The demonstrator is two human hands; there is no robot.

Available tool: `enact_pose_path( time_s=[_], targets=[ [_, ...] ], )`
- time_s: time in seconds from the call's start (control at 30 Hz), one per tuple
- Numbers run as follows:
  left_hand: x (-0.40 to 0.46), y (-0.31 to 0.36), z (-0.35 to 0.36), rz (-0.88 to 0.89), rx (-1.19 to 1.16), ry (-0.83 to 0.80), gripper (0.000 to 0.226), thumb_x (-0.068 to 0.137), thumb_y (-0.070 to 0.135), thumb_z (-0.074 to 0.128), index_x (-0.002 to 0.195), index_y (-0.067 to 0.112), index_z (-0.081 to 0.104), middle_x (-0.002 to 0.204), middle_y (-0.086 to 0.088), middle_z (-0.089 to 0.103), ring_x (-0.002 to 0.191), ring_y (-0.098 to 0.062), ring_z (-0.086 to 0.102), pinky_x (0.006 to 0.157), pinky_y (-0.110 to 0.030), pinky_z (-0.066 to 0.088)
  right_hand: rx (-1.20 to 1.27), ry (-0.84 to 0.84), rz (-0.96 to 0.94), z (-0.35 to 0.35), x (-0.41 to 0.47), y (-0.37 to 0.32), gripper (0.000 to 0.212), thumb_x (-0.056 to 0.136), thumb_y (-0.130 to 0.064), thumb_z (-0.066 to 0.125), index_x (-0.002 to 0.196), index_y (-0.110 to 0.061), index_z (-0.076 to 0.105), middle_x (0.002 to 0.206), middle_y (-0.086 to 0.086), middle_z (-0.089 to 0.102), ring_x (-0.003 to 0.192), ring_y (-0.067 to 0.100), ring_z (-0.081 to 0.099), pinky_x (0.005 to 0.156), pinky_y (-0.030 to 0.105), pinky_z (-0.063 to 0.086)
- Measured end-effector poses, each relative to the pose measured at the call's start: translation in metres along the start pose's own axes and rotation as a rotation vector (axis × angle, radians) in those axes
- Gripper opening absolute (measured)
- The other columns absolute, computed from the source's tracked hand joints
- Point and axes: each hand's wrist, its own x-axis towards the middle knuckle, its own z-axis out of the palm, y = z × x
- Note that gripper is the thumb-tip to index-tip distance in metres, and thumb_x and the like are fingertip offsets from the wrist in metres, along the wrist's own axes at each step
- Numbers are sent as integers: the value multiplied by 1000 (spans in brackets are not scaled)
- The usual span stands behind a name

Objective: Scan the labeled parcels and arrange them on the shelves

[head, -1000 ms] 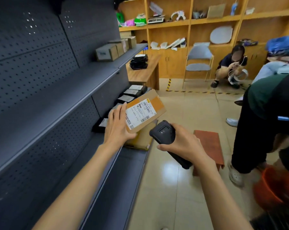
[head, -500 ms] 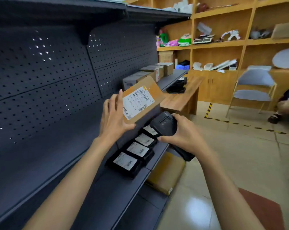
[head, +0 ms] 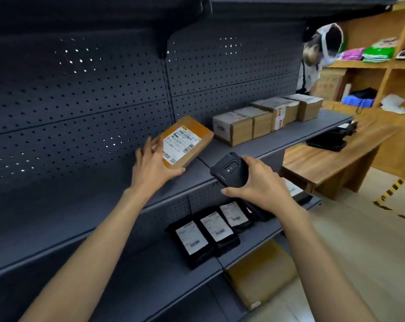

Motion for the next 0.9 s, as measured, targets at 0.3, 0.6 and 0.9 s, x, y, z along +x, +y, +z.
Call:
enact_pose_path(
  time_s=[0.3, 0.6, 0.9],
  targets=[
    [34, 17, 21, -138, 3, -184, 90, 81, 73, 57, 153, 29, 26, 162, -9, 9, 144, -46, 12, 110, -60, 27, -5, -36, -43, -3, 61, 17, 109, 72, -65, 78, 155, -17, 26, 150, 3, 43, 134, 28, 47, 98, 46, 45],
    [45, 23, 33, 18, 55, -274, 88, 84, 80, 28, 153, 25, 26, 157, -2, 24, 136, -39, 32, 107, -52, 33, -20, -16, -7, 12, 79, 37, 105, 67, -70, 77, 150, -21, 35, 138, 0, 52, 124, 28, 54, 90, 46, 50],
    [60, 60, 58, 285, -10, -185, 57, 96, 34, 58, 149, 23, 38, 150, -5, 38, 131, -27, 43, 106, -42, 39, -13, -33, 30, 5, 86, 66, 97, 70, -64, 79, 146, -21, 37, 133, 1, 53, 122, 29, 55, 90, 46, 50]
  ],
)
